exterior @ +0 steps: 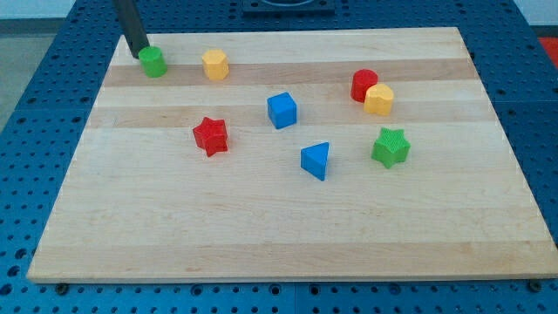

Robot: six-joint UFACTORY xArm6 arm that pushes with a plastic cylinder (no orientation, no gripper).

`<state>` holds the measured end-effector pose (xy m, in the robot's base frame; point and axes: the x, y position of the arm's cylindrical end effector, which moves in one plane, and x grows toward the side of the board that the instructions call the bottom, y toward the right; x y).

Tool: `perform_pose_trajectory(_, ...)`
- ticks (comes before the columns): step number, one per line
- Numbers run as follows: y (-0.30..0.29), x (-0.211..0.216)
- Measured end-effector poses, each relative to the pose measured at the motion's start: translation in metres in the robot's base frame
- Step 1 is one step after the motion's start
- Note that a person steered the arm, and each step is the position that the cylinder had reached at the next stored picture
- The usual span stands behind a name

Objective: Move green circle diagonally towards red star

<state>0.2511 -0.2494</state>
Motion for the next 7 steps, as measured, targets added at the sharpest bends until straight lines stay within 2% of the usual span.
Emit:
perform_pose_trajectory(3,0.000,0.045)
perform_pose_trajectory(6,-0.053,0.038)
perform_pose_trajectory(7,-0.055,0.029)
